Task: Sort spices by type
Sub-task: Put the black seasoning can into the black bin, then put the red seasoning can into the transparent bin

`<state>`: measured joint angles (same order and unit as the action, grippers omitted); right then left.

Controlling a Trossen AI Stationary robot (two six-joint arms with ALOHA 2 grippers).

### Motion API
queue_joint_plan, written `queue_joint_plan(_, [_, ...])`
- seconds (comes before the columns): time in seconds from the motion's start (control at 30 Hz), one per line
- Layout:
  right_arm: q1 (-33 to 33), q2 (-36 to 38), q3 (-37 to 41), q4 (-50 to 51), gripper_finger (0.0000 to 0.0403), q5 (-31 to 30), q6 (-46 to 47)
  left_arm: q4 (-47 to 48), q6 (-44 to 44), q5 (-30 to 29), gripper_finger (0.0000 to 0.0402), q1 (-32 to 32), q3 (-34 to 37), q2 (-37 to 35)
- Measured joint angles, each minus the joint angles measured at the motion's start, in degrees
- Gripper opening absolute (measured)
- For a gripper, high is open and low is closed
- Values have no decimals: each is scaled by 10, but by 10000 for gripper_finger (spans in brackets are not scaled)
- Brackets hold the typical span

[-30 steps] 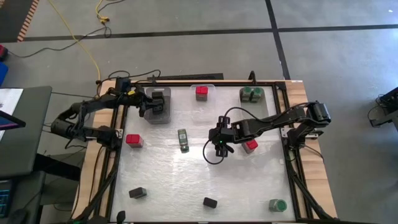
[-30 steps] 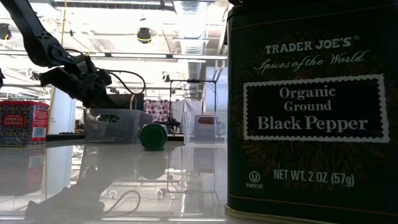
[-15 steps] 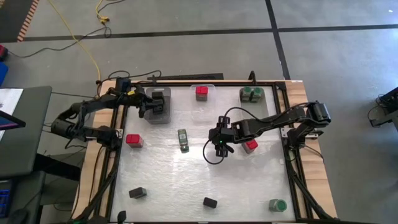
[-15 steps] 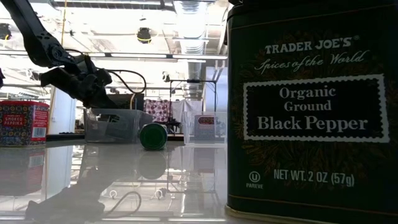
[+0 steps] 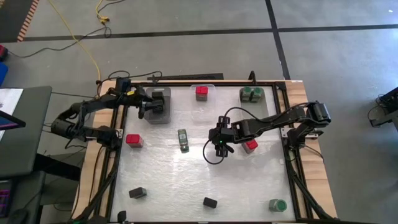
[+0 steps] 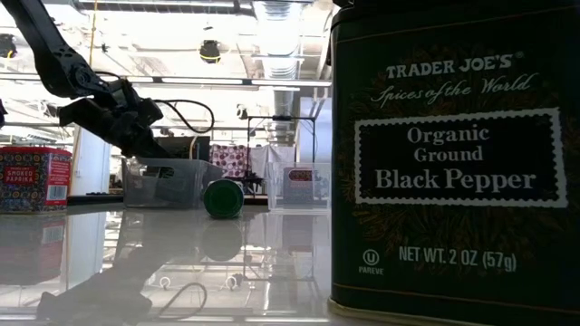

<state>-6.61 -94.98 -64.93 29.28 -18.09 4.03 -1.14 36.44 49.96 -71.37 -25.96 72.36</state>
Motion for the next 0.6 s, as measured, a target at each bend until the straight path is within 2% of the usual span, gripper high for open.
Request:
queue_joint_plan(0.2, [0,0,0,0,299,0,0,-1,29,2,199,0,0,0])
queue_joint_plan(0.6, [0,0,0,0,299,0,0,-29,-4,17,204,0,0,0])
